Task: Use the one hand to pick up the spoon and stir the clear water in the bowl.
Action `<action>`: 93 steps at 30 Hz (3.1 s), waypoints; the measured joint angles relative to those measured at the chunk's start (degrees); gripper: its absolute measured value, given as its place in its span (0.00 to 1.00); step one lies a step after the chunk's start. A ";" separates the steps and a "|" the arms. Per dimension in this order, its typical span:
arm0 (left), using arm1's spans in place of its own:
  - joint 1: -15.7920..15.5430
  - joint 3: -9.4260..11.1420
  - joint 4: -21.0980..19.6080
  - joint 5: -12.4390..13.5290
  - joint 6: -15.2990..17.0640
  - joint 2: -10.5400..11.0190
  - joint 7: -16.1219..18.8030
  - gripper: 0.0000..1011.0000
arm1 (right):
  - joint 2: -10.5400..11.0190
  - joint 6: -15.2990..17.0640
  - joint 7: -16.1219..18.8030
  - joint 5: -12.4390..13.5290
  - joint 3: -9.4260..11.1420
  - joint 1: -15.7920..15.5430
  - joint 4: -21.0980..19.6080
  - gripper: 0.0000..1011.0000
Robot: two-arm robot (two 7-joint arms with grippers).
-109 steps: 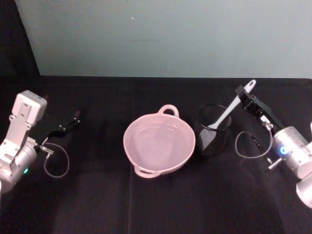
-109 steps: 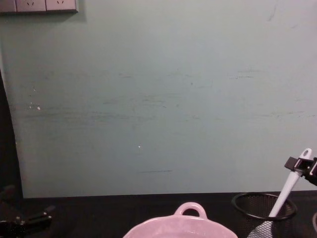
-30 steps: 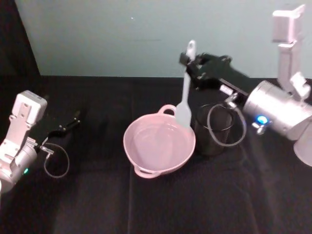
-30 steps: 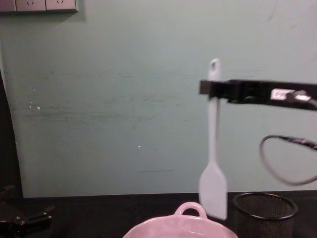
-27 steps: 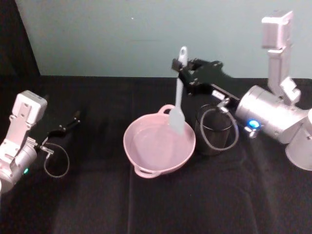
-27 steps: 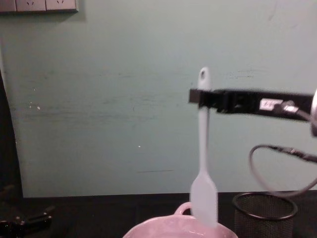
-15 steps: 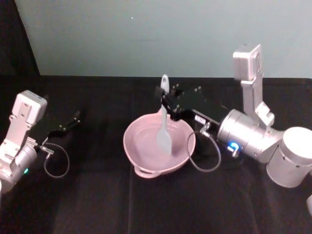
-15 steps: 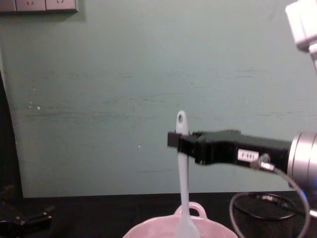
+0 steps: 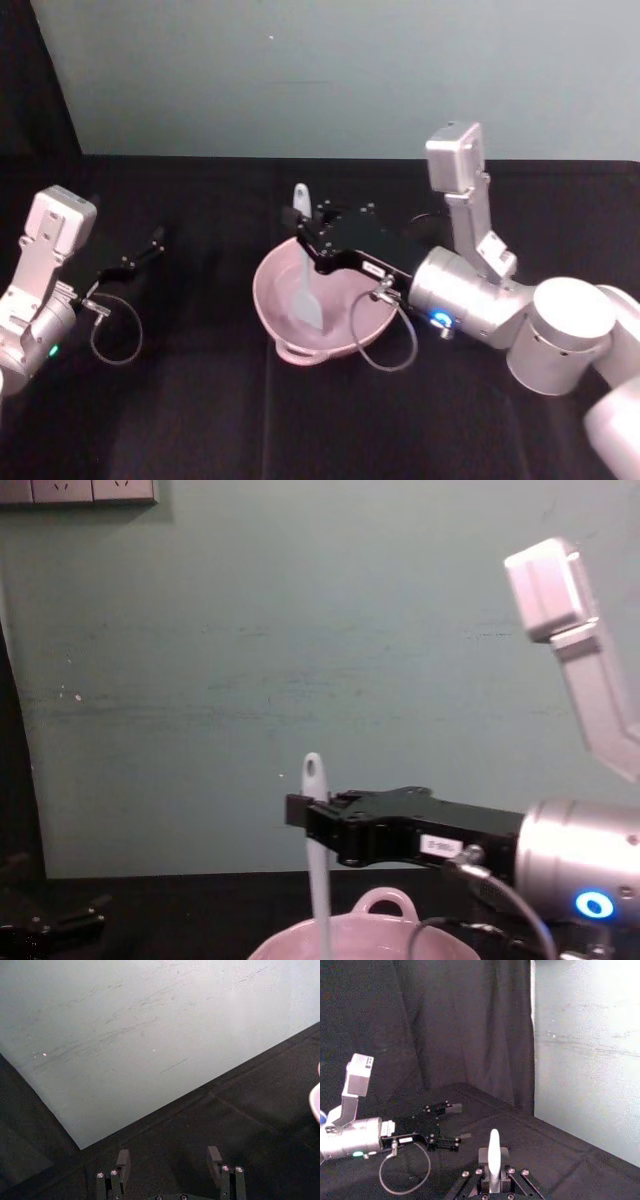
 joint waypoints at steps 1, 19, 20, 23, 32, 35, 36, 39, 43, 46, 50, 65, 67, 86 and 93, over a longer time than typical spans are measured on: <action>0.00 0.00 0.00 0.00 0.00 0.00 0.00 1.00 | -0.38 -0.03 0.02 -0.09 -0.12 0.25 0.49 0.11; 0.00 0.00 0.00 0.00 0.00 0.00 0.00 1.00 | -6.64 -1.18 -1.06 -0.89 1.29 5.18 10.71 0.11; 0.00 0.00 0.00 0.00 0.00 0.00 0.00 1.00 | -6.76 -1.24 -1.15 -0.88 1.46 5.30 10.90 0.11; 0.00 0.00 0.00 0.00 0.00 0.00 0.00 1.00 | -7.05 -1.52 -1.35 -0.86 2.13 5.80 11.65 0.11; 0.00 0.00 0.00 0.00 0.00 0.00 0.00 1.00 | -7.45 -2.19 -1.52 -1.04 3.75 7.98 15.22 0.11; 0.00 0.00 0.00 0.00 0.00 0.00 0.00 1.00 | -7.37 -2.30 -1.51 -1.25 4.15 8.28 15.89 0.11; 0.00 0.00 0.00 0.00 0.00 0.00 0.00 1.00 | -7.29 -2.31 -1.50 -1.29 4.27 8.28 15.94 0.11; 0.00 0.00 0.00 0.00 0.00 0.00 0.00 1.00 | -6.69 -2.31 -1.51 -1.41 4.74 7.82 15.42 0.11; 0.00 0.00 0.00 0.00 0.00 0.00 0.00 1.00 | -5.17 -2.27 -1.65 -1.80 5.42 5.92 12.70 0.11; 0.00 0.00 0.00 0.00 0.00 0.00 0.00 1.00 | -4.44 -2.27 -1.68 -1.79 5.85 4.71 11.14 0.11; 0.00 0.00 0.00 0.00 0.00 0.00 0.00 1.00 | -3.19 -2.25 -1.71 -1.55 6.45 2.29 8.19 0.11; 0.00 0.00 0.00 0.00 0.00 0.00 0.00 1.00 | -3.14 -3.09 -0.64 -0.87 4.60 -1.68 3.12 0.11; 0.00 0.00 0.00 0.00 0.00 0.00 0.00 1.00 | -3.82 -3.16 -0.43 -1.03 3.91 -1.26 3.82 0.11; 0.00 0.00 0.00 0.00 0.00 0.00 0.00 1.00 | -9.21 -3.77 -0.92 -1.58 3.17 5.31 13.14 0.11; 0.00 0.00 0.00 0.00 0.00 0.00 0.00 1.00 | -8.52 -3.75 -1.57 -1.39 4.64 5.85 13.86 0.11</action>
